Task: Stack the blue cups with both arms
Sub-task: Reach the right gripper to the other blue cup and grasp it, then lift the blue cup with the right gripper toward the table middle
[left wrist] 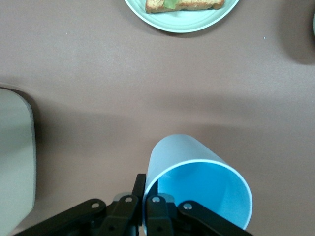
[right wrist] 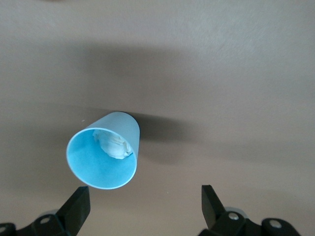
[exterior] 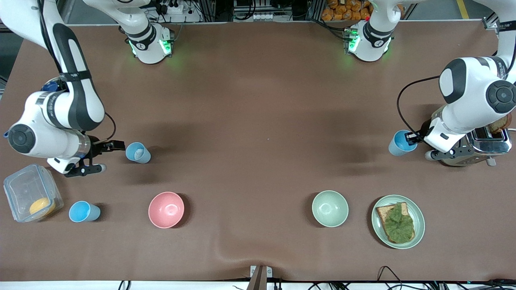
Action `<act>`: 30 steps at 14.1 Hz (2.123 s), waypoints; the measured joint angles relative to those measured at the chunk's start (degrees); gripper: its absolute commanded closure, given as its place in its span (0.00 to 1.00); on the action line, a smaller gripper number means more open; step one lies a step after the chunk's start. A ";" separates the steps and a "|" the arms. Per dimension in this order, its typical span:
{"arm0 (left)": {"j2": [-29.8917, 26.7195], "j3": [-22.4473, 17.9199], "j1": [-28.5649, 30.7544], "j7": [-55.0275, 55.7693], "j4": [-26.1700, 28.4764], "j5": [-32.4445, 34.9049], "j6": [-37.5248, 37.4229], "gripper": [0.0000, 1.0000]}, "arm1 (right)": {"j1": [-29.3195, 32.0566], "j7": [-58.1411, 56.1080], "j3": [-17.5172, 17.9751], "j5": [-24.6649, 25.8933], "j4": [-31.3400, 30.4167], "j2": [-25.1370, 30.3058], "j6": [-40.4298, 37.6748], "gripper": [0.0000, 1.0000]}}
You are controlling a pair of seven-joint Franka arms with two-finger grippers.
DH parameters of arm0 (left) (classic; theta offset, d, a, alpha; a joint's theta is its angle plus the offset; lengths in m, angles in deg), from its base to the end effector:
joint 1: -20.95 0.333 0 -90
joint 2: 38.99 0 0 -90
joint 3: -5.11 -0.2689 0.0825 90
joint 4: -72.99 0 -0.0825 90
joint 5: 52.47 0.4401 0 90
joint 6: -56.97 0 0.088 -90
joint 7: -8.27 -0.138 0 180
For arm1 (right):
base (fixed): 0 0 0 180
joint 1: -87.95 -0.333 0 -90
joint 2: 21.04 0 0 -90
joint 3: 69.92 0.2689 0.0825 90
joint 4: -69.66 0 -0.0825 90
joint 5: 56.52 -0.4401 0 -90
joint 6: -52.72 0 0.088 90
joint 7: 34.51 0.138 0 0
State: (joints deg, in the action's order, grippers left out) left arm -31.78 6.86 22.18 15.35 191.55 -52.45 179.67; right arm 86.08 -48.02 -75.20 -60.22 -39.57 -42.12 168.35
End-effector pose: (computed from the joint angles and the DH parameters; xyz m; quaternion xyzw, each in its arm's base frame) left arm 0.6014 -0.0056 0.2566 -0.9980 -0.0572 0.0268 0.0000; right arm 0.6123 -0.0323 0.1775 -0.9894 -0.0708 0.1238 0.0288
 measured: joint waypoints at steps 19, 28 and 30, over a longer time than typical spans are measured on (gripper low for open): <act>0.00 0.28 0.00 0.00 0.02 0.00 -0.29 1.00 | -0.14 0.51 0.26 -3.06 1.18 -7.66 2.68 1.00; -0.34 1.24 -0.04 0.96 -0.07 0.00 -0.95 1.00 | -7.00 14.07 1.04 -8.69 15.38 -7.22 -18.65 1.00; -0.68 1.30 -0.05 1.09 -0.09 0.00 -1.20 1.00 | -11.29 17.85 1.09 -13.61 16.64 -7.15 -19.08 1.00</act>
State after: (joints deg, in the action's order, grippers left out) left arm -32.46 8.16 22.13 16.44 191.45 -52.45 178.48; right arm 74.79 -30.18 -74.11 -73.83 -22.93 -49.27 149.26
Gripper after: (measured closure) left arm 0.969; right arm 0.952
